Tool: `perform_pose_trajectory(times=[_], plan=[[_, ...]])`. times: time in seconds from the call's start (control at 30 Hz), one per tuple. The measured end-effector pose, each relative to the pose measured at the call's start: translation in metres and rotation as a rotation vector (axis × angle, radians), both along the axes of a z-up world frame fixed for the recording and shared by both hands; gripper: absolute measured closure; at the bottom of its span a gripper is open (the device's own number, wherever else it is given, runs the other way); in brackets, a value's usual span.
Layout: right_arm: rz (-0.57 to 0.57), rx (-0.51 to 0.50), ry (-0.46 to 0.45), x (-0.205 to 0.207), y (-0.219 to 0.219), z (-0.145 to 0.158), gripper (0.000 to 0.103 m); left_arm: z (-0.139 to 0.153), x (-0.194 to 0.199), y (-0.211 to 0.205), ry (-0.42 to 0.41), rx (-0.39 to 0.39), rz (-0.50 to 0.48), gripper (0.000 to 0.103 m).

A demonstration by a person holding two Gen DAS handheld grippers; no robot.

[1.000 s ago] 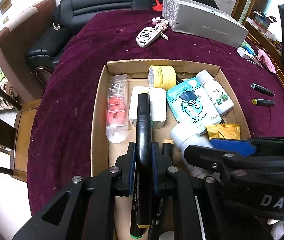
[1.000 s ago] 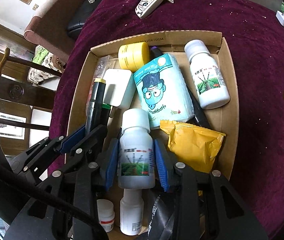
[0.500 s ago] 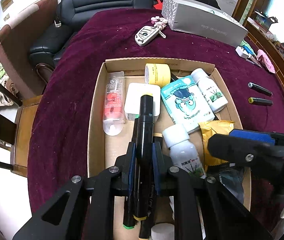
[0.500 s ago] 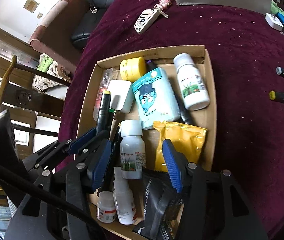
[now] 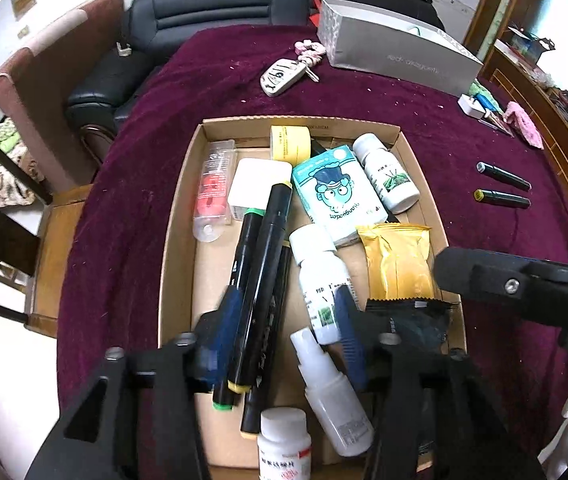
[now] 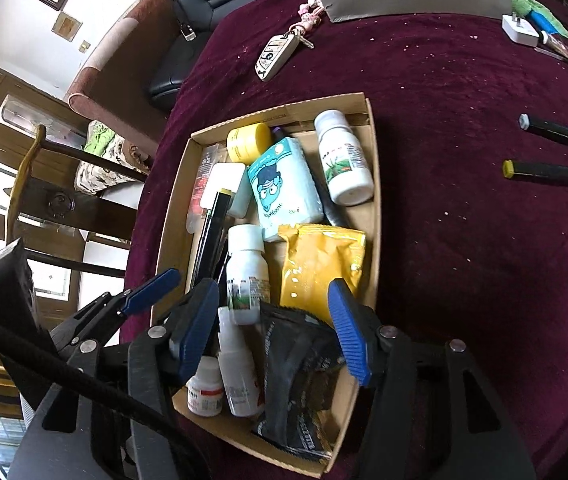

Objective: Organize objects

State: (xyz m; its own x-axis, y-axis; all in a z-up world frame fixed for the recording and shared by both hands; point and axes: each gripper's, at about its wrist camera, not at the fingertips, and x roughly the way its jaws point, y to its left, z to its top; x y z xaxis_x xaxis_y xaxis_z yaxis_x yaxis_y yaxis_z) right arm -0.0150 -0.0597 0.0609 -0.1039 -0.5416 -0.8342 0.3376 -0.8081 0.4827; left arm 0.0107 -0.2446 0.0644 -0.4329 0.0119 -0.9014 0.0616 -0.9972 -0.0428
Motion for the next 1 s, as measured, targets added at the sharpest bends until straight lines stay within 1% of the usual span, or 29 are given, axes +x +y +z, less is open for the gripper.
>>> perform_pose_trajectory(times=[0.03, 0.1, 0.13, 0.2, 0.33, 0.4, 0.47, 0.5, 0.53, 0.67, 0.7, 0.77, 0.83, 0.87, 0.9, 0.93, 0.97, 1.0], plan=[[0.002, -0.004, 0.006, 0.001, 0.004, 0.002, 0.046, 0.002, 0.004, 0.0, 0.012, 0.0, 0.018, 0.049], [0.008, -0.008, 0.016, 0.003, 0.01, 0.005, 0.046, 0.006, 0.009, 0.001, 0.026, -0.009, 0.057, 0.049], [0.011, -0.011, 0.023, 0.005, 0.014, 0.006, 0.045, 0.009, 0.011, 0.001, 0.031, -0.029, 0.084, 0.049], [0.016, -0.012, 0.04, 0.008, 0.021, 0.01, 0.043, 0.017, 0.017, 0.003, 0.068, -0.078, 0.129, 0.049], [0.045, -0.003, 0.09, 0.017, 0.035, 0.017, 0.043, 0.049, 0.039, 0.01, 0.197, -0.212, 0.223, 0.049], [0.066, 0.003, 0.116, 0.022, 0.042, 0.02, 0.043, 0.066, 0.049, 0.014, 0.257, -0.246, 0.247, 0.049], [0.088, 0.007, 0.141, 0.027, 0.048, 0.024, 0.043, 0.084, 0.057, 0.02, 0.297, -0.263, 0.258, 0.04], [0.099, 0.01, 0.155, 0.031, 0.051, 0.025, 0.043, 0.091, 0.06, 0.022, 0.301, -0.26, 0.265, 0.024], [0.11, 0.012, 0.168, 0.033, 0.054, 0.026, 0.043, 0.096, 0.062, 0.024, 0.294, -0.237, 0.274, 0.018], [0.151, 0.022, 0.231, 0.043, 0.061, 0.034, 0.043, 0.106, 0.071, 0.03, 0.278, -0.115, 0.278, 0.018], [0.162, 0.024, 0.249, 0.046, 0.063, 0.036, 0.043, 0.107, 0.073, 0.032, 0.278, -0.105, 0.28, 0.018], [0.177, 0.033, 0.284, 0.05, 0.067, 0.04, 0.043, 0.11, 0.078, 0.041, 0.275, -0.126, 0.287, 0.018], [0.182, 0.045, 0.33, 0.056, 0.072, 0.044, 0.043, 0.111, 0.08, 0.05, 0.27, -0.141, 0.273, 0.018], [0.174, 0.054, 0.37, 0.06, 0.076, 0.048, 0.043, 0.112, 0.08, 0.054, 0.265, -0.152, 0.272, 0.018], [0.159, 0.073, 0.434, 0.066, 0.081, 0.054, 0.043, 0.113, 0.081, 0.059, 0.256, -0.162, 0.267, 0.016], [0.146, 0.095, 0.514, 0.074, 0.084, 0.061, 0.043, 0.112, 0.082, 0.064, 0.235, -0.174, 0.267, 0.011], [0.132, 0.116, 0.587, 0.081, 0.088, 0.067, 0.042, 0.11, 0.081, 0.067, 0.213, -0.182, 0.272, 0.011], [0.118, 0.132, 0.652, 0.088, 0.09, 0.073, 0.038, 0.108, 0.081, 0.068, 0.207, -0.172, 0.269, 0.011]])
